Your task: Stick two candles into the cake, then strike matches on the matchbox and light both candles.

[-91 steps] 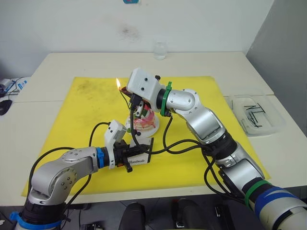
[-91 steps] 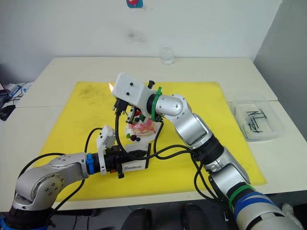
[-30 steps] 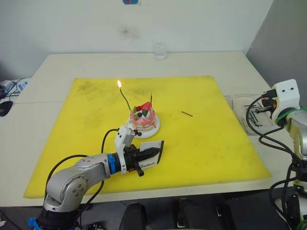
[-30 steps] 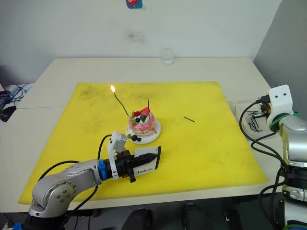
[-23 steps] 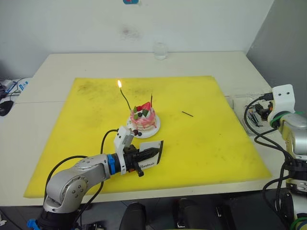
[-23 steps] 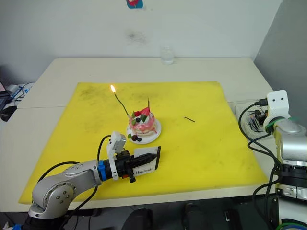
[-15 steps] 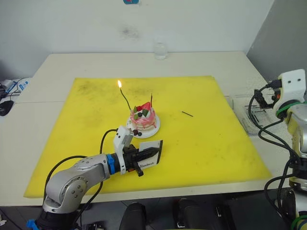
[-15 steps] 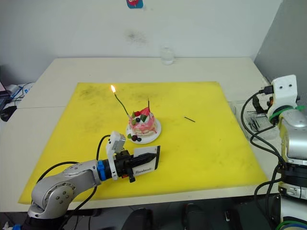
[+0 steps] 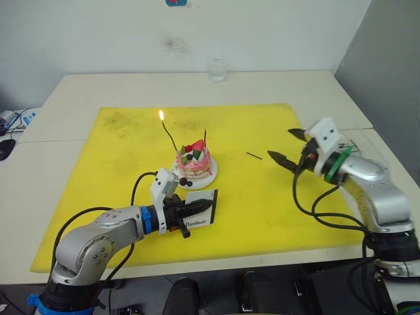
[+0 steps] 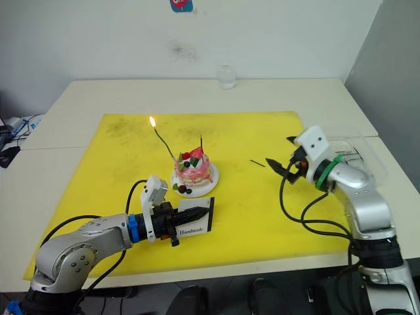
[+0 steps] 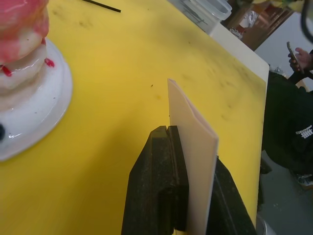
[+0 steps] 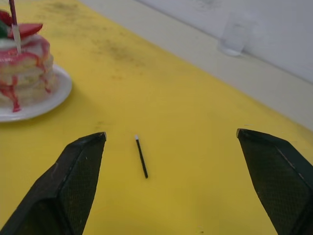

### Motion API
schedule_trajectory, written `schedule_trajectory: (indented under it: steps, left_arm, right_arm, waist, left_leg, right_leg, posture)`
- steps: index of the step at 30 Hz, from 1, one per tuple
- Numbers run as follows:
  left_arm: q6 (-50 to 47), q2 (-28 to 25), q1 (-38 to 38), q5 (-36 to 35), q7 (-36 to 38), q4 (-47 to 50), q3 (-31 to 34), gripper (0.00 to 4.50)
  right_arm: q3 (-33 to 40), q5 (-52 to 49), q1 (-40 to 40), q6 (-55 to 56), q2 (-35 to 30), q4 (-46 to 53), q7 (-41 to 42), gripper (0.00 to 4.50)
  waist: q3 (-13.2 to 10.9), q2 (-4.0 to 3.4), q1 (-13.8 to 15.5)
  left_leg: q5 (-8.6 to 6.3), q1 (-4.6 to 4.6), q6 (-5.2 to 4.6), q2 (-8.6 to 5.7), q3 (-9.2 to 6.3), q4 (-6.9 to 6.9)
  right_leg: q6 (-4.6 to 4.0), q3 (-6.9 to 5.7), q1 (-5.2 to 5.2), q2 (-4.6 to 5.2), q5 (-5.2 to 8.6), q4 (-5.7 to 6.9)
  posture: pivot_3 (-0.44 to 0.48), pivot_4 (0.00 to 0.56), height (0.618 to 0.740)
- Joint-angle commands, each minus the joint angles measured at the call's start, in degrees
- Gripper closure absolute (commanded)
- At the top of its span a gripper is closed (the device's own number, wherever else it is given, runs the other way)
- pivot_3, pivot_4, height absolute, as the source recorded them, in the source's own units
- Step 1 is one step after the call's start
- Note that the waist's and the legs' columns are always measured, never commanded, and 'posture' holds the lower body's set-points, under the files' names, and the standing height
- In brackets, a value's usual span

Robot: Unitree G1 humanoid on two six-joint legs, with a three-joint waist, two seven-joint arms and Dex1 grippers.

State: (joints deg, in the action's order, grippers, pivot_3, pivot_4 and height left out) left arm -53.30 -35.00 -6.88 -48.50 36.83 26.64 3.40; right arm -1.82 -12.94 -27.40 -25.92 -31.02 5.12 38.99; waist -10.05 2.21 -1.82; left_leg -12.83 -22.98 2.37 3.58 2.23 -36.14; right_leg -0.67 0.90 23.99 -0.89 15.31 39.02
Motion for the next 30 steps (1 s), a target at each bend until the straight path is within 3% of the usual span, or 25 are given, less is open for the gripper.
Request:
schedule_trajectory:
  steps: [1,8,15,18,28,30]
  left_arm:
    - [0.04,-1.21,-0.09,-0.9,0.54,1.42,1.83,4.5]
    - [-0.32,-1.72,0.0,-1.56,-0.04,2.09,2.13,4.5]
    - [-0.74,-1.94,-0.43,-1.94,-0.37,2.33,2.22,4.5]
    - [-1.02,-1.96,-0.72,-2.05,-0.46,2.34,2.31,4.5]
    - [-1.56,-1.69,-1.29,-2.15,-0.52,2.57,2.13,4.5]
    - [-1.61,-1.72,-1.29,-2.19,-0.52,2.63,2.12,4.5]
  right_arm:
    - [-2.9,2.52,-5.29,4.09,2.83,-8.87,0.46,0.02]
    - [-4.63,6.66,-13.47,9.25,9.03,-26.8,-1.67,0.02]
    - [-5.85,10.19,-15.53,13.49,11.3,-35.66,-2.89,0.02]
    - [-5.44,10.61,-15.4,13.54,12.15,-36.17,-4.19,0.87]
    - [-5.17,10.49,-13.59,10.92,13.03,-32.84,-5.18,4.46]
    - [-5.16,10.18,-12.93,10.06,12.85,-31.02,-4.9,4.49]
  waist:
    - [0.0,0.0,-0.09]
    - [0.0,0.0,0.03]
    - [0.0,0.0,0.02]
    - [0.0,0.0,0.02]
    - [0.0,0.0,0.07]
    - [0.0,0.0,0.08]
  left_leg:
    - [0.0,0.0,0.0,0.0,0.0,0.0]
    - [0.0,-0.03,0.0,0.02,0.0,0.01]
    - [0.0,-0.04,0.0,0.02,0.01,0.01]
    - [0.0,-0.01,0.0,0.03,0.0,0.01]
    - [0.0,0.03,0.01,0.02,-0.01,-0.05]
    - [0.0,0.02,0.01,0.02,-0.01,-0.05]
  right_leg:
    - [-0.01,0.01,0.01,0.0,0.0,0.01]
    - [-0.01,0.0,0.01,-0.02,0.0,-0.02]
    - [-0.02,0.01,0.01,0.0,-0.01,-0.01]
    - [-0.02,0.01,0.0,0.0,-0.01,0.02]
    - [-0.03,0.0,-0.06,0.01,-0.06,0.05]
    - [-0.03,0.0,-0.05,0.02,-0.06,0.04]
  posture:
    - [0.0,0.15,0.735]
    - [0.0,0.15,0.735]
    - [0.0,0.15,0.735]
    - [0.0,0.15,0.735]
    - [0.0,0.15,0.735]
    - [0.0,0.15,0.735]
